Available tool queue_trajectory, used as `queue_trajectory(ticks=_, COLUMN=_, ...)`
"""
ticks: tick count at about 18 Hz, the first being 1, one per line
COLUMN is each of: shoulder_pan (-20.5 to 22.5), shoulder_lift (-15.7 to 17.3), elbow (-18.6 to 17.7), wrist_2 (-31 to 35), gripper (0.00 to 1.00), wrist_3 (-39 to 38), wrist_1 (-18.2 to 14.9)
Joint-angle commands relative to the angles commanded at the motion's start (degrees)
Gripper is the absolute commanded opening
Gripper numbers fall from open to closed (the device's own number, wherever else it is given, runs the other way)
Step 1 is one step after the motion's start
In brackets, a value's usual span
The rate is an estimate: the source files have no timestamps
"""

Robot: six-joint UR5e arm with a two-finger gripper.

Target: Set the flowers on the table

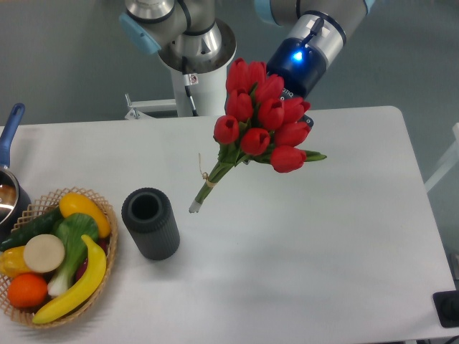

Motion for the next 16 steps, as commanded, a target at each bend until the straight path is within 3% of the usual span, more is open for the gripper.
queue_trajectory(ticks=16, shoulder_pan=-0.26, shoulder_lift=0.62, elbow=0.18, wrist_2=0.53, gripper=0.43, wrist_3=-0.53, wrist_1=-0.17)
